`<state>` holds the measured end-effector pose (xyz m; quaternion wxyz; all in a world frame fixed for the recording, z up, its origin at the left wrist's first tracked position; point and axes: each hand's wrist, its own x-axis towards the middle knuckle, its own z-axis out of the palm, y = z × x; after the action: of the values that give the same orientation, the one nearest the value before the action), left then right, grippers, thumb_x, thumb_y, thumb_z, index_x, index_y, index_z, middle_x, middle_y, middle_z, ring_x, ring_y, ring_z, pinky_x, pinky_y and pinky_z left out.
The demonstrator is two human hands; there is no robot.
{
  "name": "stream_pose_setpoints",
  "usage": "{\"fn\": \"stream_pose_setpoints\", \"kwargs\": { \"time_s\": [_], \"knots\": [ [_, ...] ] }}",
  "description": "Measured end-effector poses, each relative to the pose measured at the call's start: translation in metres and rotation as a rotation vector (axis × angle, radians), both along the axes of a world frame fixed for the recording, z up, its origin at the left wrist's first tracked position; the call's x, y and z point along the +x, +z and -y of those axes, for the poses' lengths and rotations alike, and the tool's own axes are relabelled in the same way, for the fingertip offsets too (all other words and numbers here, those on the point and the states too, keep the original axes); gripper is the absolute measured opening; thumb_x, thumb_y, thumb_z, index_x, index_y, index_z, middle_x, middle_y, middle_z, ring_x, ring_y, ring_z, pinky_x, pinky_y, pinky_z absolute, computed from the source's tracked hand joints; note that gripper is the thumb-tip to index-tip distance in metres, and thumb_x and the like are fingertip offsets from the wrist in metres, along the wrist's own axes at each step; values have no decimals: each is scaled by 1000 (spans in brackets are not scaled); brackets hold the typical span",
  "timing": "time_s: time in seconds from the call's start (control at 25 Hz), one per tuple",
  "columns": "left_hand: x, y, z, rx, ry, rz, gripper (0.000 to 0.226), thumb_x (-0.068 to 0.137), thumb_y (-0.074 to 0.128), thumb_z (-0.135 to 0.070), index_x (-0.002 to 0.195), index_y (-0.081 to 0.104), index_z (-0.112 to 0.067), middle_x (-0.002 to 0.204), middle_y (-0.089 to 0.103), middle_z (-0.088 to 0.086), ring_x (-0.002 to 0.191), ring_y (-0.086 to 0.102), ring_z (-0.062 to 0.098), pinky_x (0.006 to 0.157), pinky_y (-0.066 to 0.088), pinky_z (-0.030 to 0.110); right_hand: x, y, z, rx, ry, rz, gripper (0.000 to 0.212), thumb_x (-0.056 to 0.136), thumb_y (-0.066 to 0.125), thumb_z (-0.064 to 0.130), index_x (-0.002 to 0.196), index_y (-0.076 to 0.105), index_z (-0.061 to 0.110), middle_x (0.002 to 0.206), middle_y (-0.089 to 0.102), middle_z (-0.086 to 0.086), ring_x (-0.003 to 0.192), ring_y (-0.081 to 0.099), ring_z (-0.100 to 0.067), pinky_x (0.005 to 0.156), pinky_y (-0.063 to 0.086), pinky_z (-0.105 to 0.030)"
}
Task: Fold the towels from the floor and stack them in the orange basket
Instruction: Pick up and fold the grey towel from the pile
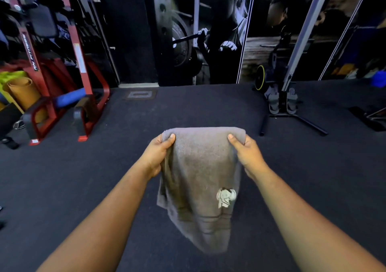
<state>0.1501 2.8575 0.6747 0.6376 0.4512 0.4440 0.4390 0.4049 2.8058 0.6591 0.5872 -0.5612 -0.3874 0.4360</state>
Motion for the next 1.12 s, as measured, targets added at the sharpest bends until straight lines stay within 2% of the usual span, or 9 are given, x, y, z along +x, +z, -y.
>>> {"fn": "stream_pose_setpoints", "kwargs": {
  "time_s": [0.12,0.24,0.4,0.56,0.64,0.72,0.84,0.96,1.12],
  "knots": [
    [-6,10,-2,17,-4,28,27,104,54,-33,115,68,-13,104,77,6,101,71,24,82,59,38,5,35,-10,69,5,-122,12,99,65,24,102,70,13,94,79,-4,88,75,-17,82,60,-40],
    [-8,-2,0,1,-105,-96,39,99,60,-41,119,69,-8,111,76,13,109,70,32,93,55,45,14,49,-8,2,144,-434,51,88,65,52,118,67,11,110,77,-8,103,73,-20,86,59,-38],
    [-3,-6,-4,46,-18,-121,35,101,63,-33,116,68,-1,108,75,21,102,70,34,92,56,52,18,-9,18,-241,362,24,64,65,91,44,114,73,7,108,77,-10,105,73,-25,96,57,-40],
    [-11,-6,-13,19,-163,-262,36,89,78,-18,119,66,-1,113,75,16,106,72,28,95,59,45,20,-26,4,-218,-2,-12,36,77,87,22,105,74,5,98,78,-13,98,74,-30,91,60,-43],
    [-12,-11,-16,33,-120,-410,60,74,91,-27,122,62,-6,113,74,11,110,70,26,99,56,43,21,-24,-1,-285,-111,45,51,74,90,36,108,67,5,100,75,-10,94,73,-28,75,59,-35],
    [-4,-8,-13,8,-3,-421,77,74,92,-27,134,47,-11,123,63,6,116,62,24,101,51,37,24,-24,-3,-314,-169,105,62,75,89,39,118,55,10,108,65,-4,100,66,-20,82,56,-35],
    [0,-13,-16,41,70,-348,91,83,85,-16,152,27,-21,132,50,4,120,53,20,98,45,31,34,-24,3,-215,12,4,71,78,87,10,133,42,18,123,56,-9,110,61,-22,92,54,-34],
    [-8,-17,-22,148,-110,-468,100,76,89,-10,154,29,-26,144,44,5,130,48,21,108,46,38,42,-20,12,-184,241,330,72,73,82,-4,131,49,23,127,54,-10,101,63,-16,79,56,-21],
    [-7,-15,-29,478,-279,-1100,66,81,83,-18,139,55,-30,136,61,2,123,59,23,103,51,38,38,-14,8,-226,226,959,57,80,73,2,128,55,27,117,55,2,89,57,-14,66,43,-22]
  ]
}}
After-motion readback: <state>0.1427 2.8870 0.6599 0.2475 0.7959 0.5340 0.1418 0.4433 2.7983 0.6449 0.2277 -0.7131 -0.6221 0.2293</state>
